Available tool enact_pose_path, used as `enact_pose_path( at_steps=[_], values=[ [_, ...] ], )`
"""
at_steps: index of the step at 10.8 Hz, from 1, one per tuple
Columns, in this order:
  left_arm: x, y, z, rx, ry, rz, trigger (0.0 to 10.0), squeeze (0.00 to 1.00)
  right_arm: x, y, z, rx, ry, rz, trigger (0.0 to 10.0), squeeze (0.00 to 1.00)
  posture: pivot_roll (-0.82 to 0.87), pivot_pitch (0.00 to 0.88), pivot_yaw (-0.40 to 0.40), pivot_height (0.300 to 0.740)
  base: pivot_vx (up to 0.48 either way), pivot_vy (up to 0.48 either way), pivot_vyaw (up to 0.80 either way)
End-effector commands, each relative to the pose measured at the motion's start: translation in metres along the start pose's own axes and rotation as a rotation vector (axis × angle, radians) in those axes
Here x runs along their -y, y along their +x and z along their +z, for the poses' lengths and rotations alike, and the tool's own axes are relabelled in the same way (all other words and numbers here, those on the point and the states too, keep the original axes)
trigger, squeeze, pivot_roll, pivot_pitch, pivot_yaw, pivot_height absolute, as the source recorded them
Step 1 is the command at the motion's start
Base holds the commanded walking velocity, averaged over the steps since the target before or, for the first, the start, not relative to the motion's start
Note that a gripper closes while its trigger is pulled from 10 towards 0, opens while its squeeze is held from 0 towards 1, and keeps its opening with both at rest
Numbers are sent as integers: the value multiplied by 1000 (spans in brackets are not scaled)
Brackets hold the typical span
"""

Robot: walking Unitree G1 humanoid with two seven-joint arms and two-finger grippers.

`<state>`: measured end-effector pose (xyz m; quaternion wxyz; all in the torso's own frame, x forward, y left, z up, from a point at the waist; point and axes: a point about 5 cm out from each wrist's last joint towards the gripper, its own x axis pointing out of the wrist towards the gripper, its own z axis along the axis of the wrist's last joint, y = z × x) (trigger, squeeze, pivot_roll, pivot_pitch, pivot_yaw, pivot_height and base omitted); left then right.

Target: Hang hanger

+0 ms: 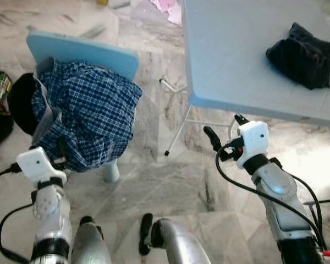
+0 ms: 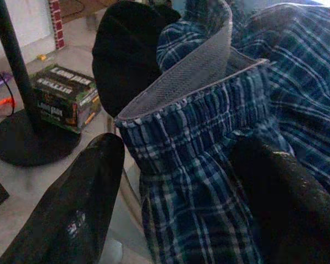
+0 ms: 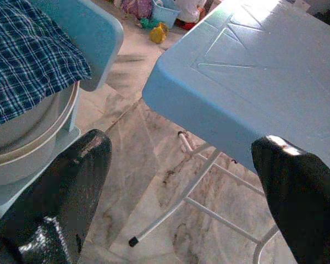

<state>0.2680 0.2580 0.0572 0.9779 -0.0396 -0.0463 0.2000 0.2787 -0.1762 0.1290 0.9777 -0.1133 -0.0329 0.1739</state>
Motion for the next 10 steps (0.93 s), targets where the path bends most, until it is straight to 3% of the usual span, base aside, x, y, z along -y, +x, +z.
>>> enact_pose_path(
  at_steps=[1, 3, 4, 5, 10],
  values=[
    [0, -3, -6, -20, -30, 3, 10000, 0, 9, -5, 3, 0, -19, -19, 10000, 0, -108, 255, -286, 740, 0, 0, 0],
    [1, 0, -5, -13, -73, -3, 10000, 0, 10, -5, 3, -1, -20, -21, 10000, 0, -108, 254, -285, 740, 0, 0, 0],
    [3, 0, -4, -1, -102, -23, 1294, 0, 10, -4, 2, -4, -18, -21, 10000, 0, -104, 255, -283, 740, 0, 0, 0],
    [4, 1, -4, 2, -123, -39, 0, 0, 7, -4, 2, -5, -15, -15, 10000, 0, -103, 255, -285, 740, 0, 0, 0],
    [10, 2, -6, -2, -162, -98, 0, 0, 7, -1, 1, -7, -18, -12, 10000, 0, -93, 244, -281, 740, 0, 0, 0]
  ],
)
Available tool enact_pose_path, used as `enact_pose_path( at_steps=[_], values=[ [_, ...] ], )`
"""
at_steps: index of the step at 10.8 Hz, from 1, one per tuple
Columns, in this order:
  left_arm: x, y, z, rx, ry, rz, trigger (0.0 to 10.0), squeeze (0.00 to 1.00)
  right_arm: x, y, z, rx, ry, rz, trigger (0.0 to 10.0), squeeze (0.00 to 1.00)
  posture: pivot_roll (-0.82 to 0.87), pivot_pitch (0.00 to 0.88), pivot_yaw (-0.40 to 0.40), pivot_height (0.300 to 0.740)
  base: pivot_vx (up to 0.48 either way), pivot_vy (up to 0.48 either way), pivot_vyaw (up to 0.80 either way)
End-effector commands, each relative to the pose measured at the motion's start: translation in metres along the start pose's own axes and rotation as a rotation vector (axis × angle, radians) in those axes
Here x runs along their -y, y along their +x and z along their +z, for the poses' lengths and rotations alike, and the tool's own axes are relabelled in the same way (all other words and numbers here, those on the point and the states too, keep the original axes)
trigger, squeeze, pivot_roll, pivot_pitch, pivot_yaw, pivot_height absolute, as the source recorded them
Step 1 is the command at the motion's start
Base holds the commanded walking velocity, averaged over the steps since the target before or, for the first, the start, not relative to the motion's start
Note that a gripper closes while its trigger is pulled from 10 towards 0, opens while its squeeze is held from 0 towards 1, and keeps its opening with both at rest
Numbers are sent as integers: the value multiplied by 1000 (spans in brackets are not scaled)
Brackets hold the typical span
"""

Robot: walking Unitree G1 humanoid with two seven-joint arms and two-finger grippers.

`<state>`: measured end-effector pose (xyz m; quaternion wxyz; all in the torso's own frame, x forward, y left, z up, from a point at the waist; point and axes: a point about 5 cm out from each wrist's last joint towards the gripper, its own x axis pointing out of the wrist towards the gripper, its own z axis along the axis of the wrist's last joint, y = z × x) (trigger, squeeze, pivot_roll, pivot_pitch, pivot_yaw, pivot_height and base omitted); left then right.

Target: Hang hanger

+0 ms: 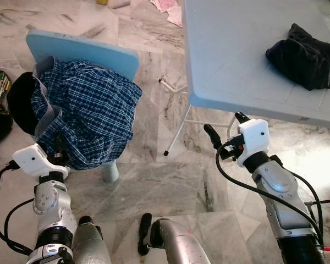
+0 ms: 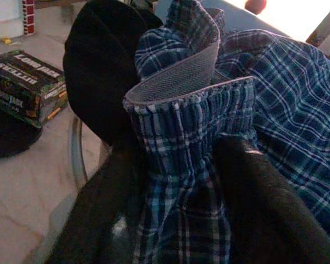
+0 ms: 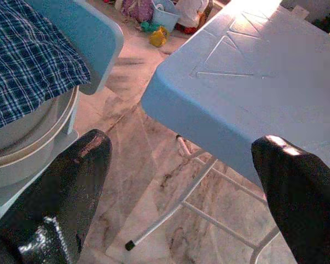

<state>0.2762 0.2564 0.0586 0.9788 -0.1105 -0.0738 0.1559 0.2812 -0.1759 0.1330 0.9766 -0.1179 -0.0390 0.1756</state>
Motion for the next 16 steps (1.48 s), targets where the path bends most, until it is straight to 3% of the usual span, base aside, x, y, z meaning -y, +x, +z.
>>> enact_pose_path(
  at_steps=[1, 11, 14, 16],
  values=[
    [6, -4, -8, -31, 9, -36, 0, 0, 5, -3, -3, -19, -7, -13, 10000, 0, -91, 244, -281, 740, 0, 0, 0],
    [25, -4, 0, 31, 69, -156, 0, 0, -1, 5, -6, -3, 36, -34, 10000, 0, -55, 221, -237, 740, 0, 0, 0],
    [38, -7, 34, 151, 192, -200, 0, 0, -6, 13, -11, 21, 148, -110, 10000, 0, 6, 177, -171, 740, 0, 0, 0],
    [56, -8, 57, 202, 256, -260, 0, 0, -11, 18, -18, 15, 223, -162, 10000, 0, 50, 148, -132, 740, 0, 0, 0]
  ],
)
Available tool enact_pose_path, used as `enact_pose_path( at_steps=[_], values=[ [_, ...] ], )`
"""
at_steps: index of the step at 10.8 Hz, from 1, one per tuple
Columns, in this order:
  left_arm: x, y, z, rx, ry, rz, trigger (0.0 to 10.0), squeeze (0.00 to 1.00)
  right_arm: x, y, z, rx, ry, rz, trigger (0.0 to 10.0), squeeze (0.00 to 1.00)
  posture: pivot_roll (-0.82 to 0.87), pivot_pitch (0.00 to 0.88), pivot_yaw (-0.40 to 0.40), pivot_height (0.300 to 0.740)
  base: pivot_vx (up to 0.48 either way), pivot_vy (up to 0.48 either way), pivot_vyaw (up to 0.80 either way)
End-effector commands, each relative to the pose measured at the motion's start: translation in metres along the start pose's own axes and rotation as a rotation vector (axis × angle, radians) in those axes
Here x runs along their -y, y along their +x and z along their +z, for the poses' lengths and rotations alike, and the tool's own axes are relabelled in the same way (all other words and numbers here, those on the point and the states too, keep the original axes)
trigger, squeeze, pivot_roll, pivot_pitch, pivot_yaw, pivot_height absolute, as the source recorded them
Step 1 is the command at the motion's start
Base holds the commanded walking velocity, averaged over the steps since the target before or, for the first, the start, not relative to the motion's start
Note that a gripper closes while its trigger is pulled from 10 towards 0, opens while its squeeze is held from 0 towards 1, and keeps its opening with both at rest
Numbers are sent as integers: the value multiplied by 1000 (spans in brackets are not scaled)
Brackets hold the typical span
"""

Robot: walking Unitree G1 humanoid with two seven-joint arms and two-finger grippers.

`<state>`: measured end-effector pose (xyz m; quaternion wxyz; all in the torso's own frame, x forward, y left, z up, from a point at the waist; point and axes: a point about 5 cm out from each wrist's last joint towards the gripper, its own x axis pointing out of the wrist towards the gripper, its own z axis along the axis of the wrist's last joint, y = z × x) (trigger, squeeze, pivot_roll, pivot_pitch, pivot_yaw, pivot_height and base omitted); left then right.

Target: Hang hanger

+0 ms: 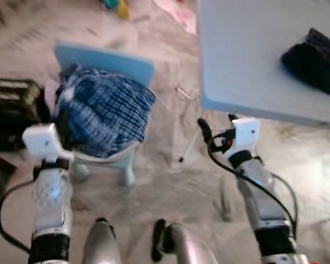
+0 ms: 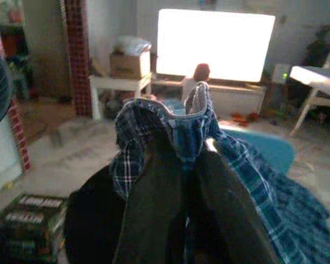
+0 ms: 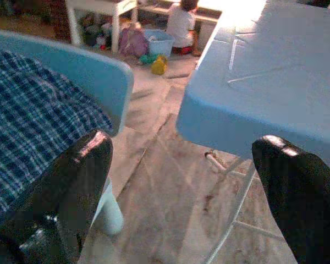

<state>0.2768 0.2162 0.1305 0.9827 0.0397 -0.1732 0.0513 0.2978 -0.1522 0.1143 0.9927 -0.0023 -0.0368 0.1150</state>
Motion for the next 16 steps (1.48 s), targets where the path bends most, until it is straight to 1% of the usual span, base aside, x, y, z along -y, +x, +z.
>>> enact_pose_path(
  at_steps=[1, 2, 3, 4, 5, 6, 7, 9, 11, 14, 16],
  values=[
    [9, -3, 3, -17, -1, -37, 0, 0, 7, 0, -3, 5, 36, -63, 10000, 0, 66, 132, -106, 740, 0, 0, 0],
    [13, -5, 4, -33, -5, -61, 0, 0, 6, 2, -4, 16, 63, -79, 10000, 0, 77, 118, -80, 740, 0, 0, 0],
    [15, -8, 3, -68, -7, -58, 0, 0, 9, 2, -6, 24, 80, -106, 10000, 0, 82, 112, -68, 740, 0, 0, 0],
    [21, -8, 0, -126, -5, -49, 2667, 0, 19, 1, -9, 29, 112, -173, 10000, 0, 94, 102, -46, 740, 0, 0, 0],
    [26, -5, -2, -163, -31, -76, 10000, 0, 25, 1, -10, 27, 108, -208, 10000, 0, 99, 92, -38, 740, 0, 0, 0],
    [29, -3, 2, -155, -19, -114, 10000, 0, 26, 2, -11, 29, 109, -211, 10000, 0, 99, 89, -35, 740, 0, 0, 0],
    [33, 5, 10, -124, -34, -119, 10000, 0, 27, 7, -9, 44, 118, -206, 10000, 0, 100, 83, -35, 740, 0, -352, 0],
    [36, 9, 16, -114, -46, -115, 10000, 0, 28, 13, -3, 68, 105, -199, 10000, 0, 102, 78, -42, 740, 0, -420, 0],
    [38, 8, 15, -113, -47, -120, 10000, 0, 31, 16, -2, 72, 103, -196, 10000, 0, 104, 76, -51, 740, 0, -472, 0],
    [40, 8, 15, -115, -49, -130, 10000, 0, 29, 15, -5, 67, 92, -189, 10000, 0, 97, 79, -52, 740, 0, -472, 0],
    [46, 9, 16, -113, -65, -152, 10000, 0, 34, 14, -4, 68, 71, -207, 10000, 0, 84, 84, -53, 740, 0, -472, 0]
  ],
)
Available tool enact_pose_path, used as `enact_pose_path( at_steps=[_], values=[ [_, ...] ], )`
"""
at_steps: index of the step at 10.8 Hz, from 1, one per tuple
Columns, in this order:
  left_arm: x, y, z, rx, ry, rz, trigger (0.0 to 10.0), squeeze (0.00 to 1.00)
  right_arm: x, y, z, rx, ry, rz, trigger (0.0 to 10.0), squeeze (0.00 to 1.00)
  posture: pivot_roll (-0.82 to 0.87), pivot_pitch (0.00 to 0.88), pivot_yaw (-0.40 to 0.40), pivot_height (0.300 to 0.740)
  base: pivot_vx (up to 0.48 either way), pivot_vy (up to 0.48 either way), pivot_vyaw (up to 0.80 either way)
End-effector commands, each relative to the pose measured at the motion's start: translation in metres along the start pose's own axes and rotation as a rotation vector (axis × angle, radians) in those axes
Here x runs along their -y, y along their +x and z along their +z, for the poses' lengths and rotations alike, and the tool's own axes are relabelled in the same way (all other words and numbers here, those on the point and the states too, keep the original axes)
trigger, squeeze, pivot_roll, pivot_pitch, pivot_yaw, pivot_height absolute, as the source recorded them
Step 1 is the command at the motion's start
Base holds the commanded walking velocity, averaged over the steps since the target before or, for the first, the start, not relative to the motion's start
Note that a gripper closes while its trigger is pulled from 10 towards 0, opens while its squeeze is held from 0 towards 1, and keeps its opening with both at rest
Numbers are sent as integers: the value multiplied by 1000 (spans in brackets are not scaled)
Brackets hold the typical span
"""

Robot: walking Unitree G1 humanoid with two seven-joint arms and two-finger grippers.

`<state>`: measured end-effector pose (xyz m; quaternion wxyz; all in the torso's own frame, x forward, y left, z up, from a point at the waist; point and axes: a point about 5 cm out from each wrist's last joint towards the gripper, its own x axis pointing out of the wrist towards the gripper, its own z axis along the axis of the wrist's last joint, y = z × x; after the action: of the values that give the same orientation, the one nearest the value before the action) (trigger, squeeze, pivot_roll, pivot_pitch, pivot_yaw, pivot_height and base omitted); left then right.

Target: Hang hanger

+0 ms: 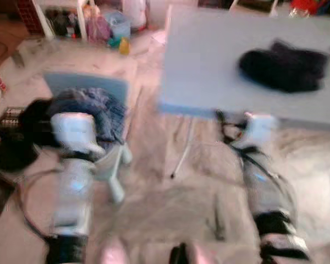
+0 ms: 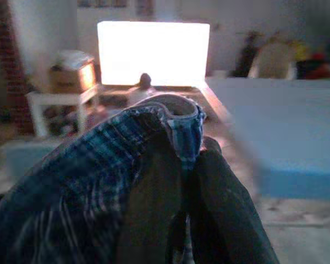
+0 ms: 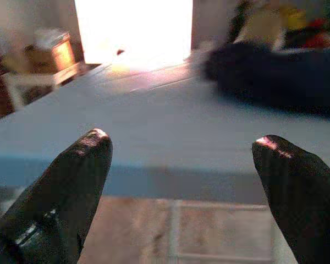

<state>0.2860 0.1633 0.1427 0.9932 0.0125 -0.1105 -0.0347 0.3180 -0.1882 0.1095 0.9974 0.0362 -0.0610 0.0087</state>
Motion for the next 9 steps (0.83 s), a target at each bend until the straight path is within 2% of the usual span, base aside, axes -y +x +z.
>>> enact_pose_path(
  at_steps=[1, 3, 5, 7, 8, 9],
  values=[
    [-5, 1, 4, 9, 12, 7, 10000, 0, -5, 3, 2, 13, 5, 5, 10000, 0, 79, 91, -55, 740, 0, -472, 0],
    [1, 4, 8, 31, 35, -28, 10000, 0, -3, 4, 4, 14, -11, 5, 10000, 0, 78, 125, -64, 740, 0, -472, 0],
    [1, -2, 1, -22, 42, 7, 10000, 0, -1, 1, 1, -10, -36, -6, 10000, 0, 80, 156, -74, 740, 0, 0, 0],
    [-2, -7, -9, -98, -68, 32, 10000, 0, -5, 1, -3, -33, -98, 3, 10000, 0, 75, 152, -85, 740, 0, 0, 0],
    [-7, -5, -10, -98, -60, 48, 10000, 0, -8, 1, -6, -43, -29, 22, 10000, 0, 72, 150, -85, 740, 0, 0, 0],
    [-11, -3, -10, -106, -48, 50, 10000, 0, -8, 0, -7, -54, -36, 4, 10000, 0, 72, 150, -88, 740, 0, 0, 0]
  ],
)
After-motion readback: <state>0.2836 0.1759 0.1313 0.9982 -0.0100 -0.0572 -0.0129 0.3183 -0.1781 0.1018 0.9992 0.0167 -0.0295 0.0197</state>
